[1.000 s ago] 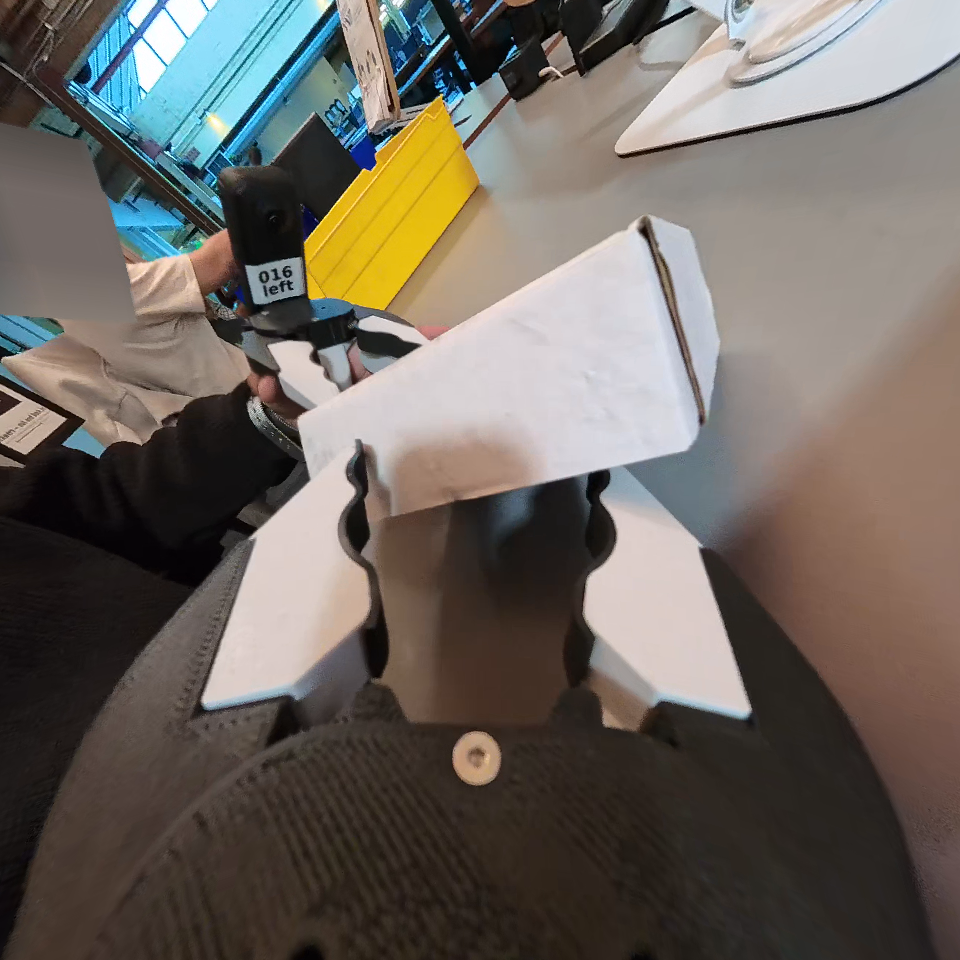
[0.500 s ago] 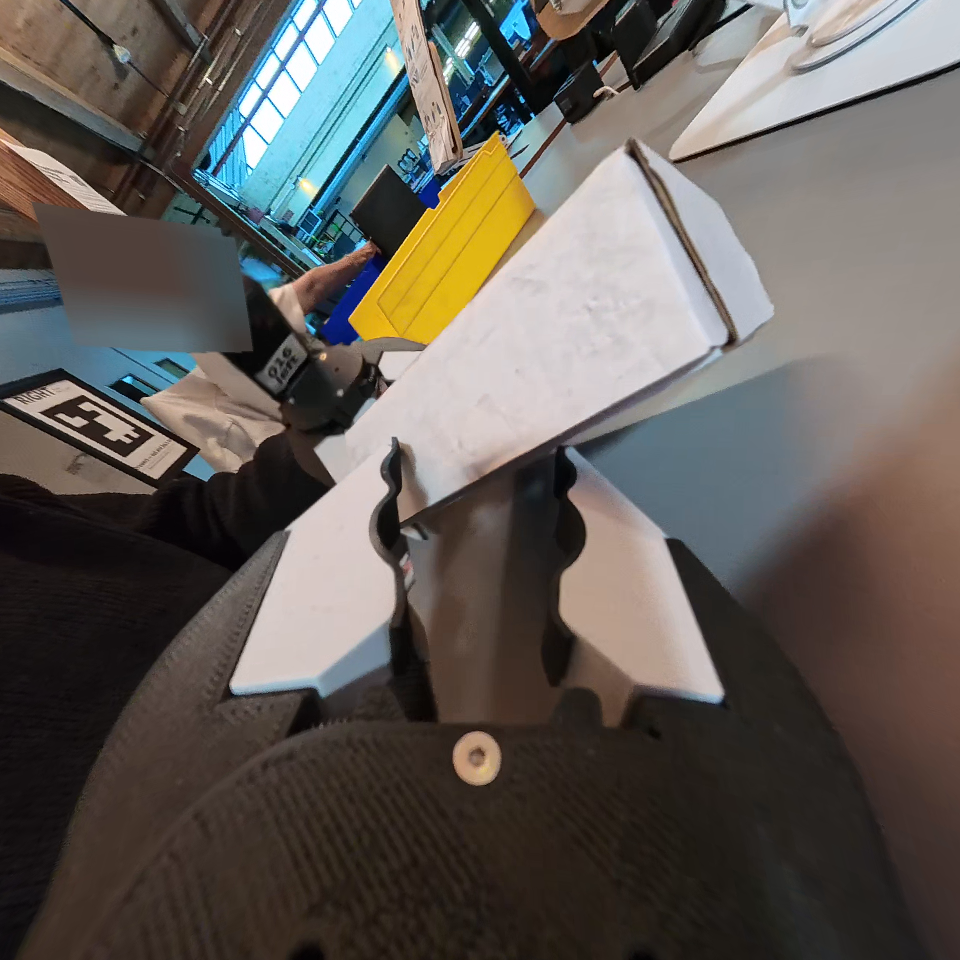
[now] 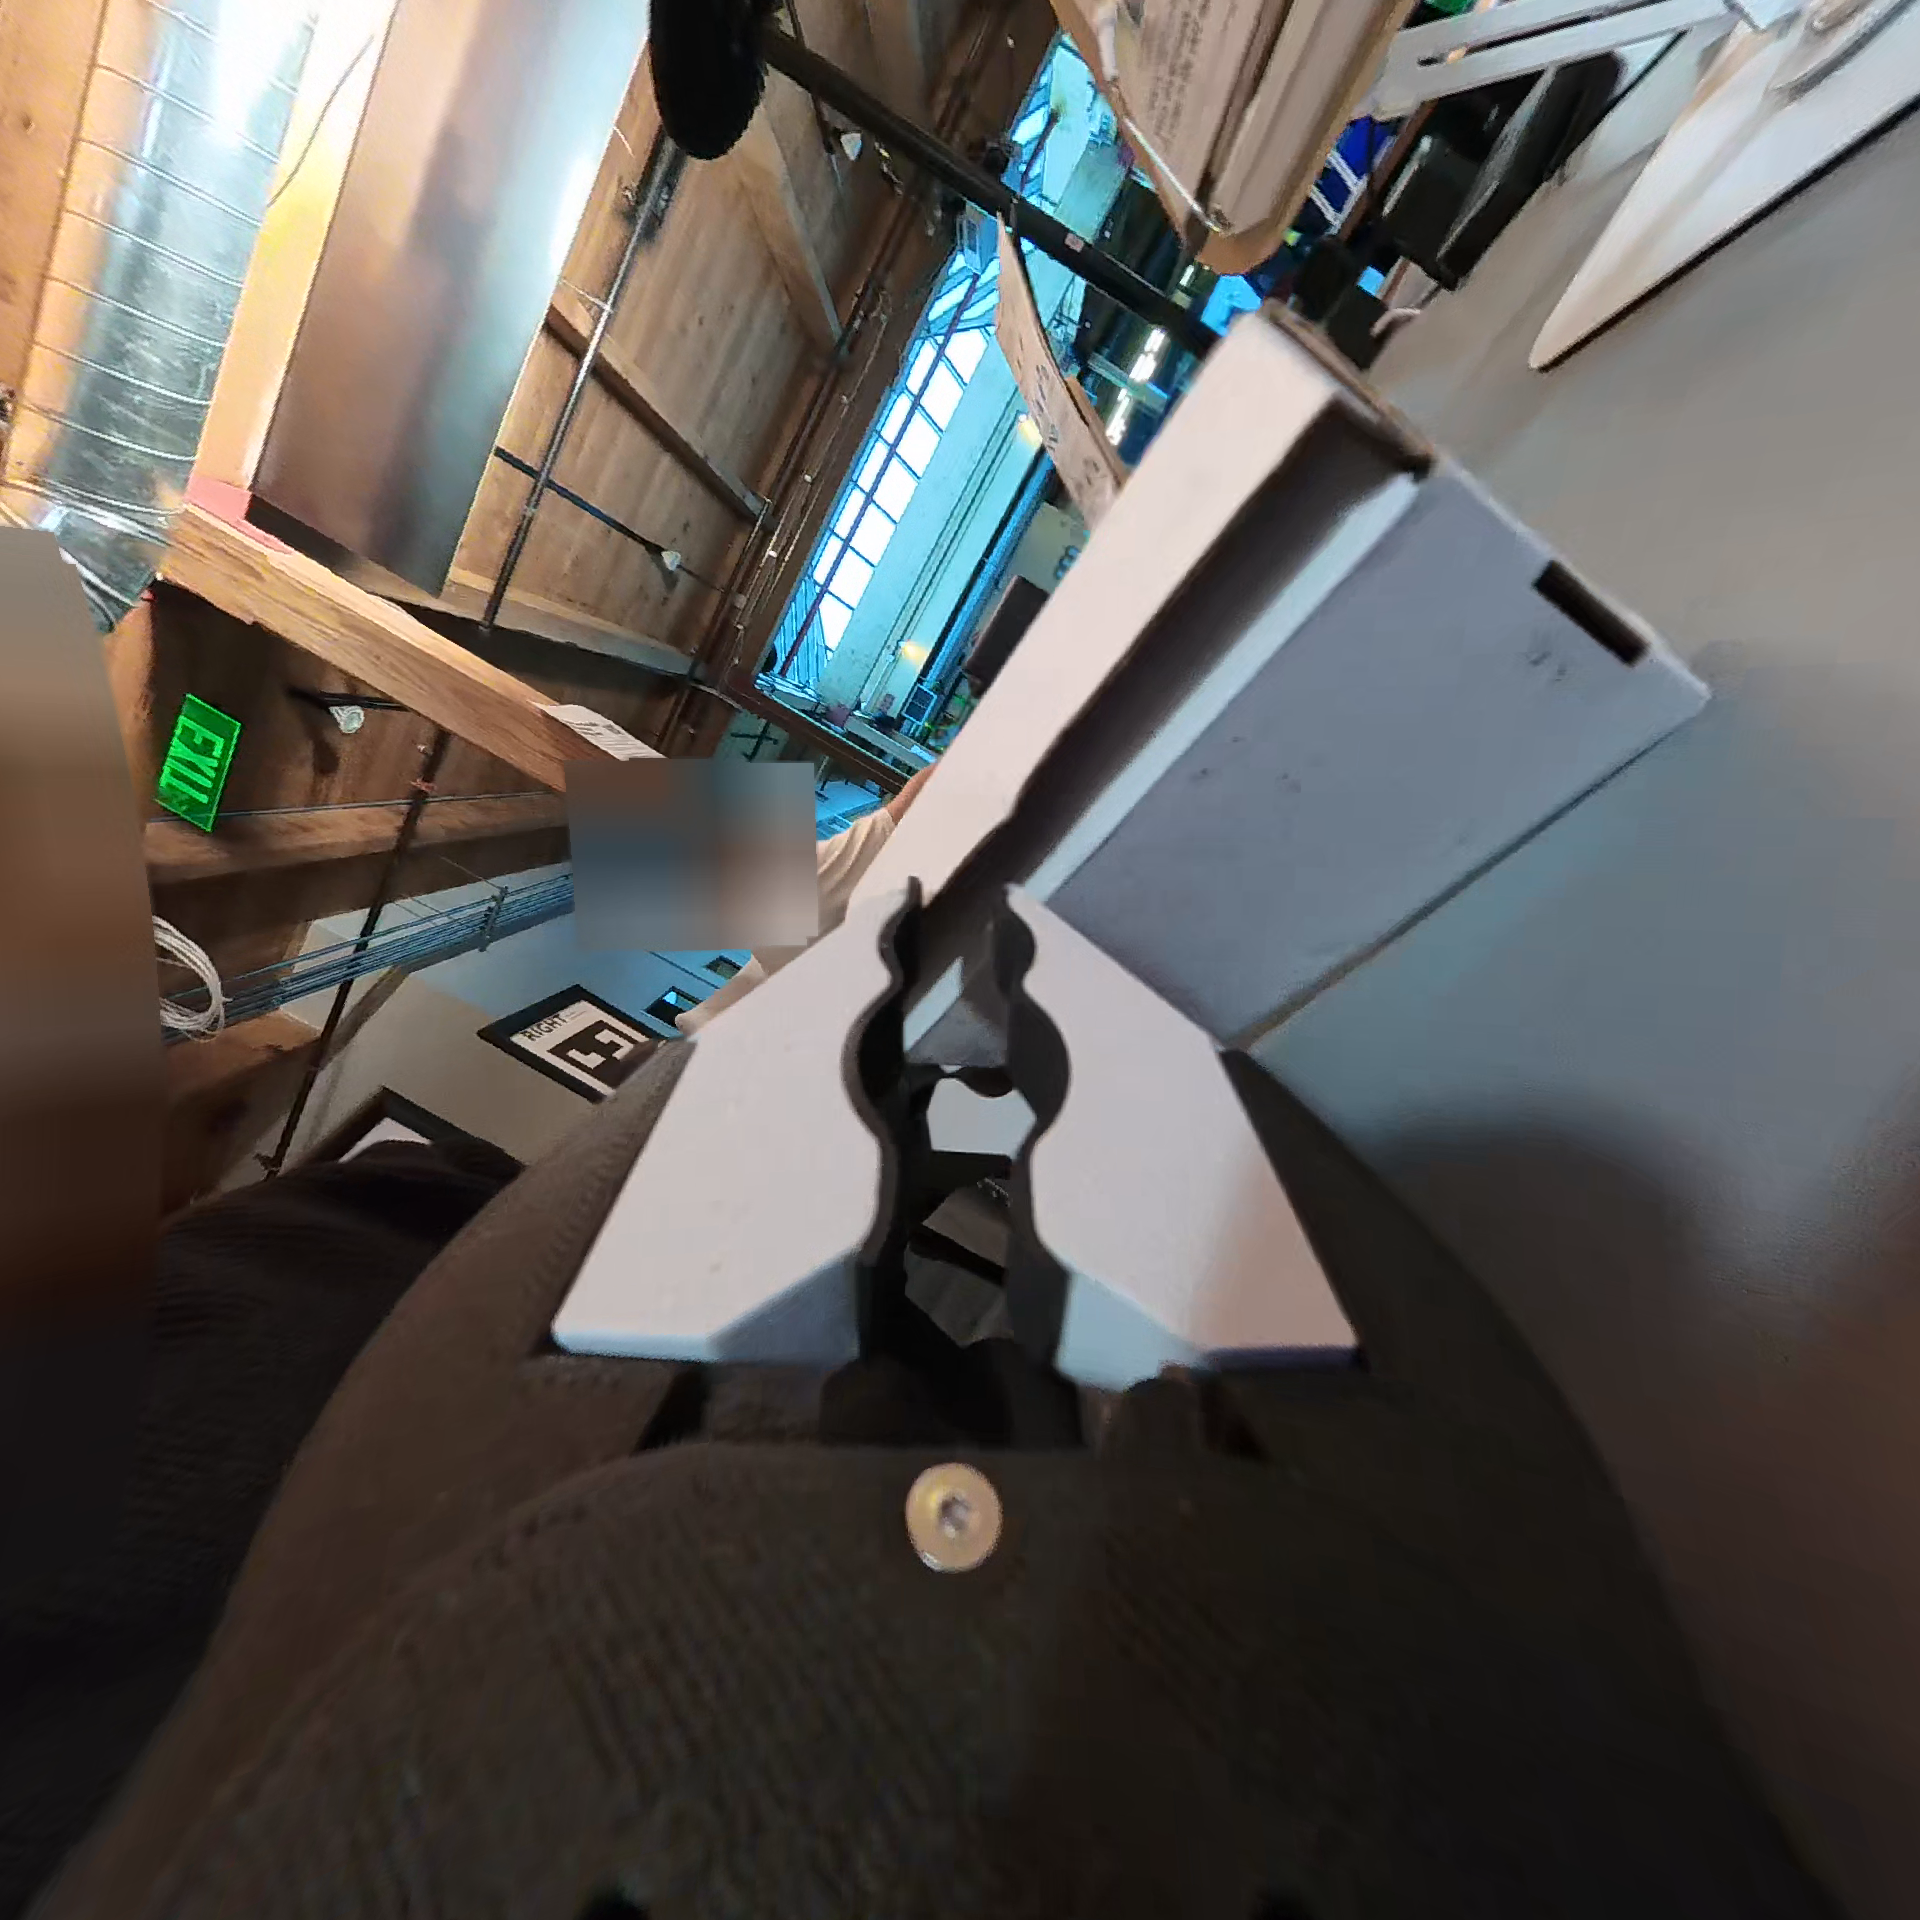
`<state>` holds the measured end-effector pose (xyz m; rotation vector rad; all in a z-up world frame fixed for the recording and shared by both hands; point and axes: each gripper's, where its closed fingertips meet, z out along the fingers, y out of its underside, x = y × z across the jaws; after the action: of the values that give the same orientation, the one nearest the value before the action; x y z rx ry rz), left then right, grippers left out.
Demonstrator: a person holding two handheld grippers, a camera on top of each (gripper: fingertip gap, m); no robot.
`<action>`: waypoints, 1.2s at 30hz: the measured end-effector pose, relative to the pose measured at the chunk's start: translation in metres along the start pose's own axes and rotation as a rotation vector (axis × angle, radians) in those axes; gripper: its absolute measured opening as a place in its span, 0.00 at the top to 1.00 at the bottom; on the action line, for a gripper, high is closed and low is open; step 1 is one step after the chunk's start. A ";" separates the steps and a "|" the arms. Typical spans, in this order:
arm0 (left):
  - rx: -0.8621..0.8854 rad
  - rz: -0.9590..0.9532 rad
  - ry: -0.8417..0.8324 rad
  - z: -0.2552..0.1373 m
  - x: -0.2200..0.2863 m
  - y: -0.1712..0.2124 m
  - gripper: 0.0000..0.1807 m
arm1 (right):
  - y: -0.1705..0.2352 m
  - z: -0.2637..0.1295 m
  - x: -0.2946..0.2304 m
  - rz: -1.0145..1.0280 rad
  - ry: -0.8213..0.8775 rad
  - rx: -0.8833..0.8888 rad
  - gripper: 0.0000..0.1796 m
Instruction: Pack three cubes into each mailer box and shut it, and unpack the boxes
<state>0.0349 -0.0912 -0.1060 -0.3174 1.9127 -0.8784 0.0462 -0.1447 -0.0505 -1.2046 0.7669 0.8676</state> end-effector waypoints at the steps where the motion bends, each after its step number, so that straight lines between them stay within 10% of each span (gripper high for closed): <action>1: 0.013 -0.013 -0.003 -0.001 -0.002 -0.002 0.62 | -0.001 0.000 -0.002 -0.010 -0.005 0.001 0.94; 10: 0.059 -0.314 0.089 -0.013 -0.019 -0.009 0.65 | -0.007 -0.007 -0.004 -0.205 0.094 -0.015 0.74; 16: 0.110 -0.643 0.233 -0.025 -0.022 -0.016 0.65 | -0.015 -0.005 -0.016 -0.782 0.362 -0.045 0.61; 23: 0.100 -0.567 0.307 -0.024 0.009 -0.027 0.66 | -0.009 0.013 -0.078 -1.191 0.378 0.116 1.00; 36: 0.085 -0.585 0.336 -0.020 0.016 -0.026 0.66 | 0.019 0.040 -0.054 -1.096 0.386 -0.003 1.00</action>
<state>0.0057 -0.1091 -0.0934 -0.7393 2.1147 -1.4680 0.0060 -0.1111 -0.0038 -1.5482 0.2894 -0.2730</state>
